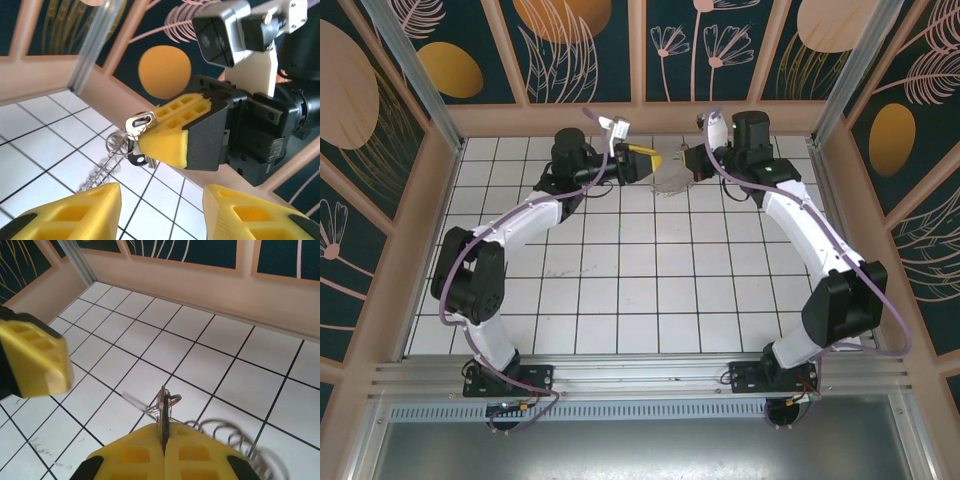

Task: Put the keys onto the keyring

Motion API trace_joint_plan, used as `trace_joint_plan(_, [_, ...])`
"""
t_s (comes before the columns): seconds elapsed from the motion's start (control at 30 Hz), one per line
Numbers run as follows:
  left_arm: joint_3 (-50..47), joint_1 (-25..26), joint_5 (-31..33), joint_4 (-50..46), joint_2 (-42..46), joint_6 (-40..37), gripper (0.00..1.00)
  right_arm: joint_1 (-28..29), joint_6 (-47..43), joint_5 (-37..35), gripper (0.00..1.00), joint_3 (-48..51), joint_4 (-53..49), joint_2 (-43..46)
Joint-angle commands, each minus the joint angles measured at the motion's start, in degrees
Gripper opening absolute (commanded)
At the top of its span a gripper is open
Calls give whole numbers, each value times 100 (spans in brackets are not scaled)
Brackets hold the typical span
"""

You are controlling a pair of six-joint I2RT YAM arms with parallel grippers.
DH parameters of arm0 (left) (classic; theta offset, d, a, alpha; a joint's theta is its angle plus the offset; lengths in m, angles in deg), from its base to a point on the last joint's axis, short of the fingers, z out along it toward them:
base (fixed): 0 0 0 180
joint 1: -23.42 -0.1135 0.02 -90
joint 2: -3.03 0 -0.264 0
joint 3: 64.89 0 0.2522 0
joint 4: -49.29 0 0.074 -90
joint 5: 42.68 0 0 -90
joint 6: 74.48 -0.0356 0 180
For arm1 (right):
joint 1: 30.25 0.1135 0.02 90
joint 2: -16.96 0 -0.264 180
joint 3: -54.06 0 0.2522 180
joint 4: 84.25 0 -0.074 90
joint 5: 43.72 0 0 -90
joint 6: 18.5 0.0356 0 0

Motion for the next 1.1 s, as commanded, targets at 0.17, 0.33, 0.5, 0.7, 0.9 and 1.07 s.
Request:
trace_joint_plan(0.17, [-282, -290, 449, 425, 322, 269, 47, -84, -87, 342, 0, -1162, 409, -1308])
trace_joint_plan(0.33, [-328, -363, 518, 408, 365, 280, 48, -122, -177, 447, 0, -2127, 83, -2286])
trace_joint_plan(0.5, [-328, -400, 555, 363, 367, 269, 48, -87, -50, 622, 0, -2407, -160, -2857])
trace_joint_plan(0.7, [-419, -401, 550, 379, 558, 339, 49, -31, 459, 456, 0, -693, 673, -2493])
trace_joint_plan(0.9, [-641, -401, 542, 553, 646, 461, 49, -32, 877, 296, 0, 718, 1267, -2000])
trace_joint_plan(1.07, [-846, -401, 559, 674, 683, 541, 50, 24, 1129, 286, 0, 1454, 1561, -1791])
